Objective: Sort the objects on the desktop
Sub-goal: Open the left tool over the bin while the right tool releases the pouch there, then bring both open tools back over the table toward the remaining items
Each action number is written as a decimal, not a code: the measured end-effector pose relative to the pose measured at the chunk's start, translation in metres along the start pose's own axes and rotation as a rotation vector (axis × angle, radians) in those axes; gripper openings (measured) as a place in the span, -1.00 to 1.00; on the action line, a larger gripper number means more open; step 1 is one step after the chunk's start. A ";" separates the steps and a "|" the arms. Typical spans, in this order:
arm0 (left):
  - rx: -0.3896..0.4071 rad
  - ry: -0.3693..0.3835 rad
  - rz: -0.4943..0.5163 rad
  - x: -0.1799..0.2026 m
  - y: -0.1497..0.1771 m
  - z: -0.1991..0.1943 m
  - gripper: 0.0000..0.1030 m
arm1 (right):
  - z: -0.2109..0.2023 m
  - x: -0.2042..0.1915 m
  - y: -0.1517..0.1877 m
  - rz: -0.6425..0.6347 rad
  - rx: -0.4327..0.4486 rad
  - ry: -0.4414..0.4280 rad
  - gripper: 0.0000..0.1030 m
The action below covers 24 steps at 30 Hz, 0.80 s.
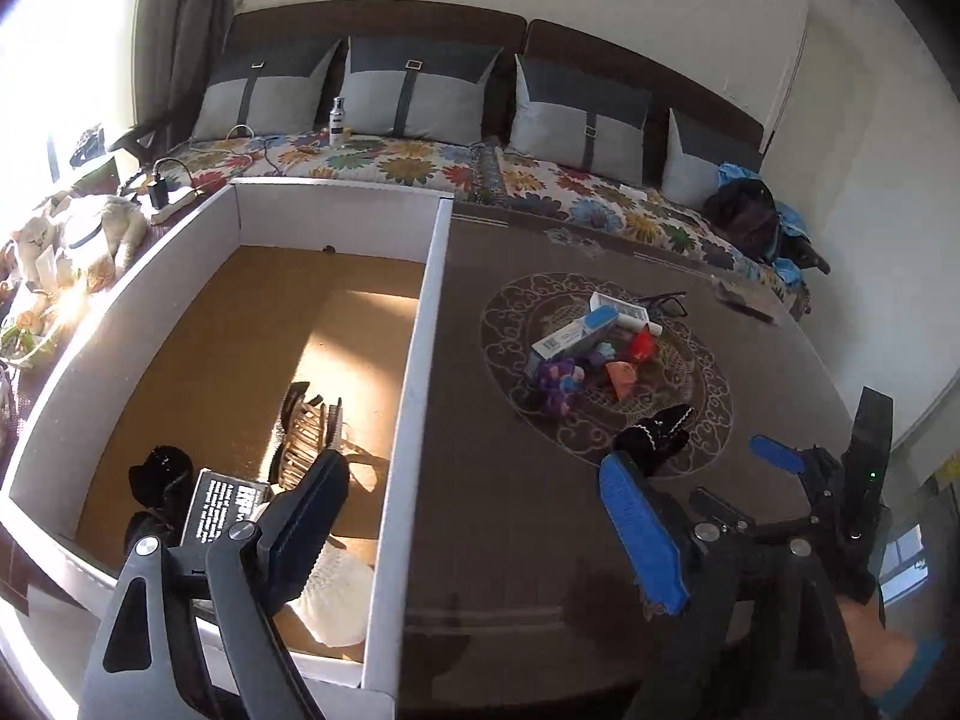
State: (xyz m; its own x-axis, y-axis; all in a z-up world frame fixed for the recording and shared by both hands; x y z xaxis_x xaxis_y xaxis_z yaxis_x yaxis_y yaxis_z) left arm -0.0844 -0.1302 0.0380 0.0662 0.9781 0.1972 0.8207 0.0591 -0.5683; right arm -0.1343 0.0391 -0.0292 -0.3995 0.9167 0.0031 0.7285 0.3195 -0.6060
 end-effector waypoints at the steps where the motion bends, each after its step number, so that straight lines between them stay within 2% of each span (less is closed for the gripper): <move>1: 0.002 0.027 0.024 0.023 0.004 0.003 0.95 | 0.004 0.028 0.018 0.040 -0.031 0.041 1.00; 4: -0.057 0.075 0.099 0.080 0.025 0.035 0.97 | 0.004 0.104 0.071 0.187 -0.093 0.133 1.00; 7: -0.144 0.019 0.169 0.105 0.054 0.089 0.97 | -0.002 0.153 0.110 0.303 -0.139 0.174 1.00; 10: -0.231 -0.044 0.211 0.104 0.078 0.141 0.97 | -0.006 0.177 0.127 0.333 -0.167 0.194 1.00; 12: -0.261 -0.075 0.206 0.097 0.088 0.161 0.97 | -0.008 0.181 0.132 0.328 -0.173 0.199 1.00; 15: -0.277 -0.097 0.165 0.084 0.087 0.178 0.97 | -0.006 0.179 0.134 0.308 -0.173 0.197 1.00; 18: -0.253 -0.140 0.156 0.075 0.078 0.186 1.00 | 0.003 0.174 0.131 0.303 -0.178 0.169 1.00; 24: -0.225 -0.128 0.179 0.072 0.059 0.198 1.00 | 0.031 0.151 0.118 0.230 -0.222 0.138 1.00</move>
State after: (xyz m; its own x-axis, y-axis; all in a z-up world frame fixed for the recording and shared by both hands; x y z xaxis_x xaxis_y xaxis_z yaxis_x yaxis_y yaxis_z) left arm -0.1433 -0.0168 -0.1391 0.1608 0.9870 -0.0008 0.9083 -0.1483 -0.3912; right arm -0.1263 0.2073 -0.1250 -0.1423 0.9898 0.0035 0.9003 0.1309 -0.4151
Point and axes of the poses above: each gripper's, at about its wrist camera, not at the fingertips, and z roughly the way its jaws point, x to its right, y to its underside, the point moved 10 cm from there along z, roughly the way its jaws point, and after that the axes turned 8 degrees about -x, right-handed, at the moved point
